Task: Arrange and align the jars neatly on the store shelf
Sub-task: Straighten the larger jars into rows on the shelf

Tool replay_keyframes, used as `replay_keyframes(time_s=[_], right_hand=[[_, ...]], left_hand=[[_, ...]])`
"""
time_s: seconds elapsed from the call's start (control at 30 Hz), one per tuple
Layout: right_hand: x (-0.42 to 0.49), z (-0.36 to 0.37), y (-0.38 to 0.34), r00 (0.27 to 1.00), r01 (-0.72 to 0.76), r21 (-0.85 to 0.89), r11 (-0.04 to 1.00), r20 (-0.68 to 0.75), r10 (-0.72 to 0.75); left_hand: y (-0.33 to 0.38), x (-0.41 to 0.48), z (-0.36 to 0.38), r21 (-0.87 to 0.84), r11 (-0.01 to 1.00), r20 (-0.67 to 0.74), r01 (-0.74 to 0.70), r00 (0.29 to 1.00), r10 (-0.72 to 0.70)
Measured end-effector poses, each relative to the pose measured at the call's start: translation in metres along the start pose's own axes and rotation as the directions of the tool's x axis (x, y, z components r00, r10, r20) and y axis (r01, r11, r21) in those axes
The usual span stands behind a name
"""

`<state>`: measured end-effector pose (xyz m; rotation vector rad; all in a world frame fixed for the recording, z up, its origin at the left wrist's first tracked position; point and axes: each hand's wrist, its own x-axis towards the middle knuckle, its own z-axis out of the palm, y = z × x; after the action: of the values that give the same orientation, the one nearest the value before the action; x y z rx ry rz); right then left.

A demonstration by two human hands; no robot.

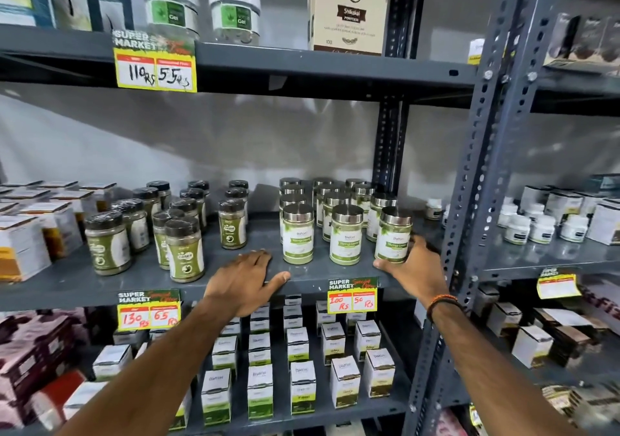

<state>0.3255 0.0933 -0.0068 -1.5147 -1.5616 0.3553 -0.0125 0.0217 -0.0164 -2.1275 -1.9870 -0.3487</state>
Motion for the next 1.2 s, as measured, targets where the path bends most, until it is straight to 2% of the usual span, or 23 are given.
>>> replay_keyframes(time_s=[0.87, 1.03, 1.2], right_hand=[[0.006, 0.003, -0.006, 0.996, -0.086, 0.039, 0.996, -0.012, 0.087], [-0.014, -0.005, -0.013, 0.996, -0.029, 0.113, 0.993, -0.086, 0.039], [-0.044, -0.009, -0.037, 0.978, 0.165, 0.137, 0.977, -0.152, -0.144]], left_hand=[[-0.001, 0.001, 0.005, 0.022, 1.0, -0.001, 0.016, 1.0, -0.016], [0.002, -0.006, 0.002, 0.007, 1.0, -0.014, 0.019, 1.0, -0.019], [0.008, -0.025, -0.023, -0.049, 0.999, -0.06, -0.015, 0.998, 0.012]])
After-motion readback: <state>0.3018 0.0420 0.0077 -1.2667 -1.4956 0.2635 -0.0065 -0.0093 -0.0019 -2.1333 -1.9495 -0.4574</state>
